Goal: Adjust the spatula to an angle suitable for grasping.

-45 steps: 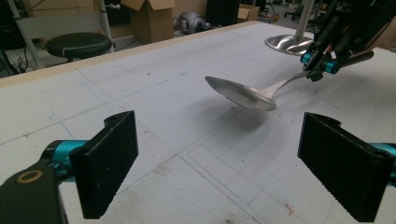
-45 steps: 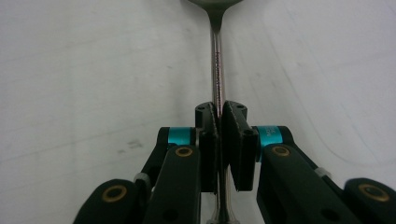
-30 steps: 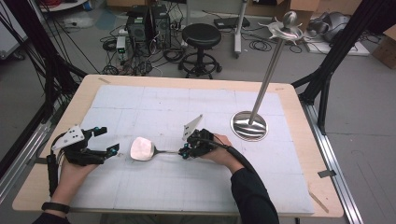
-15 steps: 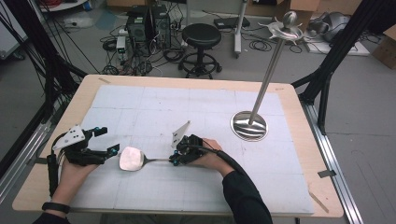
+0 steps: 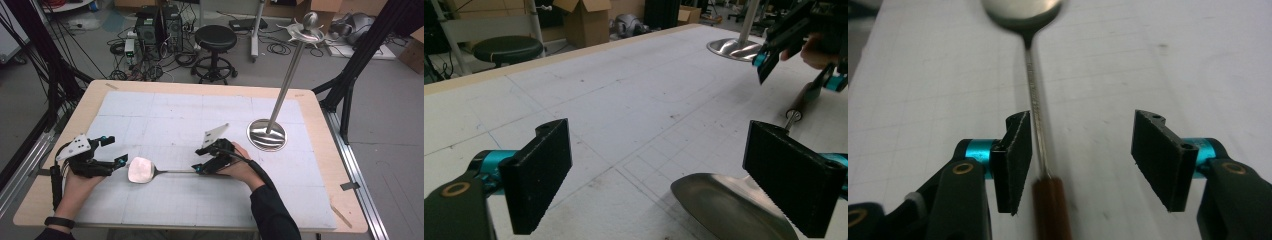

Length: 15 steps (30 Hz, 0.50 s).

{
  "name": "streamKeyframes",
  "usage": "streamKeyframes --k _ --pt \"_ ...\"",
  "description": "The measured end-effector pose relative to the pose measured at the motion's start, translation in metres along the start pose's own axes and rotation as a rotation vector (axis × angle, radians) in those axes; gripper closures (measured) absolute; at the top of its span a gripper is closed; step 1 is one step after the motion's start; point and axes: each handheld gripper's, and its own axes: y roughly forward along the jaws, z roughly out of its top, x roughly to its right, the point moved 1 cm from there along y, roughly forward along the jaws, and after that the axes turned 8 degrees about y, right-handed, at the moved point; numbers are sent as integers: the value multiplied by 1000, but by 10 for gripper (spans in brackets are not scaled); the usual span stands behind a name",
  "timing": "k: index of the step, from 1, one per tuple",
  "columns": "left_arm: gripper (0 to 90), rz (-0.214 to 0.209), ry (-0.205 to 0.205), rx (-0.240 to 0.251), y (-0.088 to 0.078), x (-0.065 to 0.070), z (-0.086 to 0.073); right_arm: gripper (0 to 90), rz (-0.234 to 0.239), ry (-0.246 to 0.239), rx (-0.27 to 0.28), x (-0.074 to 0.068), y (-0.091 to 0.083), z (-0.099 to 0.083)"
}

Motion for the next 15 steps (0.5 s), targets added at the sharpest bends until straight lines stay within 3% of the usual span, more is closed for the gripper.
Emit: streamKeyframes --k 5,7,15 --pt "128 1 -3 4 1 -1 0 323 -77 82 115 7 -40 -23" --pt "128 0 -10 13 1 -1 0 287 -124 89 163 7 -53 -34" --pt "128 2 -9 23 -2 -2 0 190 -250 193 311 10 -96 -78"
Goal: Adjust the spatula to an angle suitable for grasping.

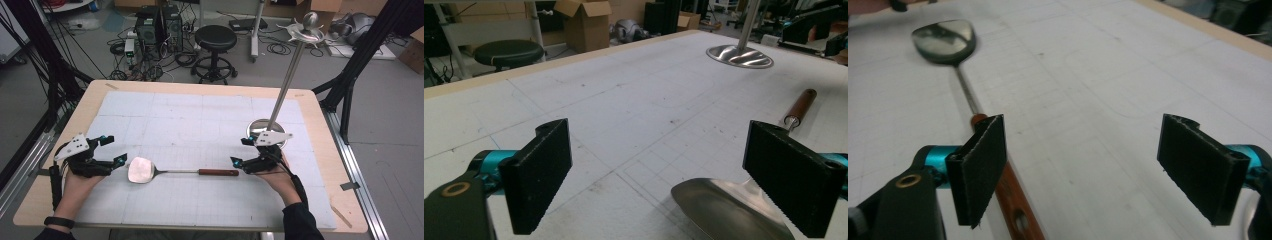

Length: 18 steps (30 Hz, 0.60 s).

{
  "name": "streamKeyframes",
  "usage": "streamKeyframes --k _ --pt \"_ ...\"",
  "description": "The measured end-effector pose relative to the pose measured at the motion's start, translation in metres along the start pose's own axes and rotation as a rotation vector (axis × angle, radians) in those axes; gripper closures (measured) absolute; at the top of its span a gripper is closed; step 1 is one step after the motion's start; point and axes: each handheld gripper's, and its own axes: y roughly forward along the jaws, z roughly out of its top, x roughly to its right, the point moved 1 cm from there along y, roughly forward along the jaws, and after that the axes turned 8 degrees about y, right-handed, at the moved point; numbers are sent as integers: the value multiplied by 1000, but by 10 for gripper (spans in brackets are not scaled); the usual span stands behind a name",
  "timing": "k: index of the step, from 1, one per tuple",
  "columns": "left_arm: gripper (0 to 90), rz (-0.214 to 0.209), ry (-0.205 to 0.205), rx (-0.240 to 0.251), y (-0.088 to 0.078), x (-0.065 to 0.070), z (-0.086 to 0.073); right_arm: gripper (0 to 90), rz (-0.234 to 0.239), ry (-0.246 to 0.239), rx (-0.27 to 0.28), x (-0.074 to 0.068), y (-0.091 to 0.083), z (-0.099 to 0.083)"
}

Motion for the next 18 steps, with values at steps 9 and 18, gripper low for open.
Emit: streamKeyframes --k 9,18 --pt "128 -2 -4 11 0 1 1 137 -164 129 134 19 -48 -33" --pt "128 7 -9 8 0 -1 0 134 -271 205 207 32 -77 -59"
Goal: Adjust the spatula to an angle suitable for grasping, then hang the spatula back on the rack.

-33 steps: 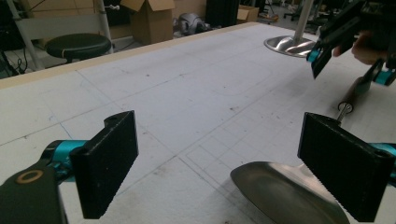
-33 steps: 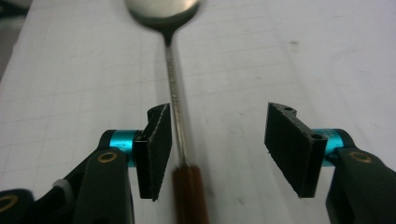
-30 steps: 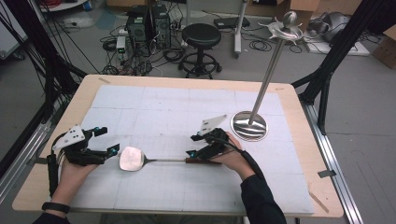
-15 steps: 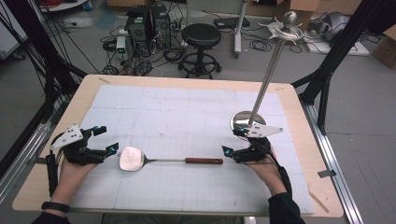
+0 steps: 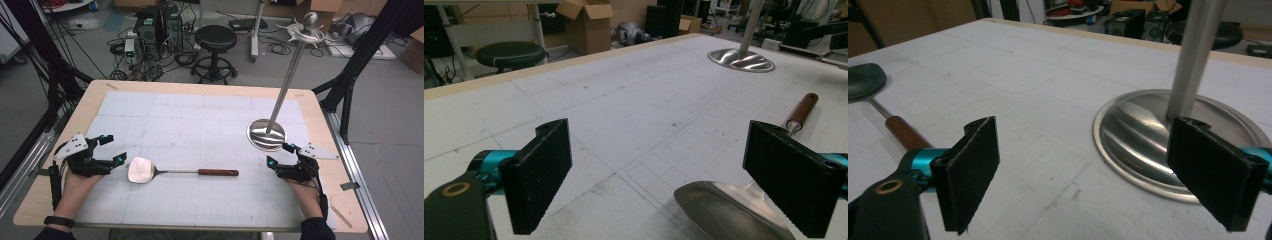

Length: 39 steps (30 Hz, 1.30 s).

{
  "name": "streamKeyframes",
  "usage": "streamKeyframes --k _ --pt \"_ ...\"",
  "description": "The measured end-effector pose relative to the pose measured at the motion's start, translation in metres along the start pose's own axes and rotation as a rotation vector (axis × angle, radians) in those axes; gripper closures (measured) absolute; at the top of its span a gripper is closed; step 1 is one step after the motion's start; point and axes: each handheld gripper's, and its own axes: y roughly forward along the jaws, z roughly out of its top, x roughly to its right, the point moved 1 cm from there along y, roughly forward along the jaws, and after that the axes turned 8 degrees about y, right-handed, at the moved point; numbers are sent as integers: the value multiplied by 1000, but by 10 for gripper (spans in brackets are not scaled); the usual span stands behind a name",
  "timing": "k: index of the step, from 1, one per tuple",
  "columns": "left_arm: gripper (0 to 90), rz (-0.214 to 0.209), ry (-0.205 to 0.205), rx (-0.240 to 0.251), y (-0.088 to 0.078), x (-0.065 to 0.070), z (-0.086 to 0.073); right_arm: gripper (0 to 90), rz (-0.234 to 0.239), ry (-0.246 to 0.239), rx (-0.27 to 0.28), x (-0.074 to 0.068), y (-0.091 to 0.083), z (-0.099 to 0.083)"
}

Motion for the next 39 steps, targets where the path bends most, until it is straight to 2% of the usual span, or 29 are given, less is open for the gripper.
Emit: streamKeyframes --k 6,11,17,23,27,29,36,39 --pt "128 -8 -8 14 2 0 0 134 -12 -3 18 2 -4 0" --pt "123 -12 -8 7 1 -1 1 135 -20 4 3 3 -3 -2" --pt "115 -34 -1 28 3 2 10 141 -27 -1 18 6 -5 -2" --pt "109 -110 30 38 13 10 31 146 -32 11 38 11 -10 -1" --pt "106 -158 58 44 26 17 43 146 -31 25 50 14 -12 0" --pt "106 -182 60 28 35 21 46 146 -32 28 51 16 -12 0" --pt "105 -240 148 -89 66 37 56 148 -26 25 50 17 -10 0" --pt "105 -276 169 -119 78 45 59 148 -26 29 53 18 -10 1"
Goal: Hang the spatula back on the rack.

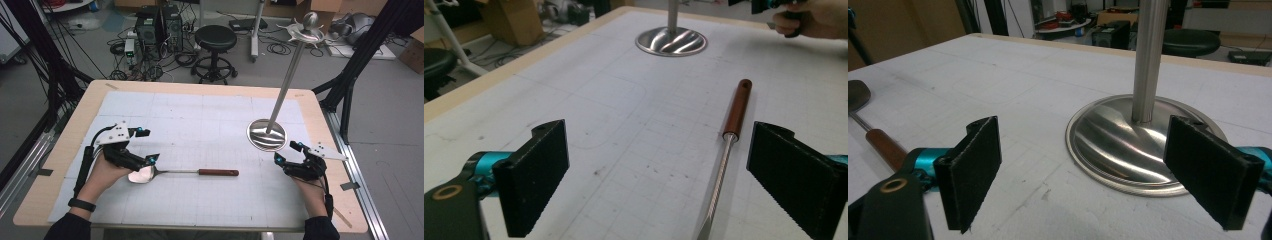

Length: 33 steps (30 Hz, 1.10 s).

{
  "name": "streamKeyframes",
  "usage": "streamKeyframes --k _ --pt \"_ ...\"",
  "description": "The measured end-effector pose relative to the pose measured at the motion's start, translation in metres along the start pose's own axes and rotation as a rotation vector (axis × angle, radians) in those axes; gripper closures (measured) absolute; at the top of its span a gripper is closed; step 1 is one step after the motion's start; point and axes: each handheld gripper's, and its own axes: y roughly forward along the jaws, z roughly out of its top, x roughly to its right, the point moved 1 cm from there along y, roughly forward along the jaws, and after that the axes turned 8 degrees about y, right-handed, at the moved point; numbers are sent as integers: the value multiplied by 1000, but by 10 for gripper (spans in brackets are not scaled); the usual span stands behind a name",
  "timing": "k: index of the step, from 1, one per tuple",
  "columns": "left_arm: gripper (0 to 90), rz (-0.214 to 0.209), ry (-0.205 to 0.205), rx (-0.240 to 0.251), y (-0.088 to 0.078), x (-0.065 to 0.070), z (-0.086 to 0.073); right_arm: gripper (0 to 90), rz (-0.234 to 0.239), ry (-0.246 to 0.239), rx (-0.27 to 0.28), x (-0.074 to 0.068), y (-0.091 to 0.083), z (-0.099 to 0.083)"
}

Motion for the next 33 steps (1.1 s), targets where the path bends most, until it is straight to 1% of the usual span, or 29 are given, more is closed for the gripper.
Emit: streamKeyframes --k 1,3,4,6,8,9,12,14,16,19,20,21,22,24,25,27,28,29,30,32,33 --pt "105 -6 2 -11 3 1 1 148 -1 -1 1 0 0 0" --pt "105 -33 22 -51 13 3 5 148 2 1 1 0 0 0" --pt "105 -44 25 -71 18 4 6 148 1 2 -1 0 0 0" --pt "105 -60 46 -110 28 7 10 148 3 -4 -5 0 1 0" --pt "105 -84 85 -141 38 10 12 149 5 -6 -7 -1 1 0" --pt "107 -95 100 -152 42 12 12 149 6 -6 -7 -1 1 0" --pt "107 -113 135 -218 53 17 8 149 7 -5 -7 -1 1 0" --pt "110 -130 136 -261 60 20 4 150 6 -5 -8 0 1 0" --pt "111 -145 150 -299 66 22 0 150 8 -3 -9 -1 2 0" --pt "111 -162 151 -330 73 26 -4 151 9 -6 -10 0 2 0" --pt "113 -167 163 -340 74 26 -4 151 8 -6 -11 0 2 0" --pt "117 -174 159 -343 76 27 -5 151 7 -6 -10 0 2 0" --pt "130 -183 162 -353 77 28 -6 152 8 -5 -10 0 2 0" --pt "152 -194 159 -355 79 29 -7 152 7 -3 -11 0 2 0" --pt "161 -204 163 -360 80 29 -7 152 7 -4 -11 0 2 0" --pt "176 -222 162 -383 83 30 -8 152 8 -3 -11 0 2 0" --pt "177 -230 168 -405 85 31 -7 152 9 -5 -11 0 2 0" --pt "178 -238 188 -431 87 31 -6 152 9 -2 -10 0 2 0" --pt "181 -248 197 -439 90 32 -4 152 9 -3 -11 0 2 0" --pt "201 -279 193 -437 94 33 -3 153 11 0 -13 0 2 -1" --pt "214 -284 201 -444 95 34 -3 153 10 -1 -12 0 2 0"
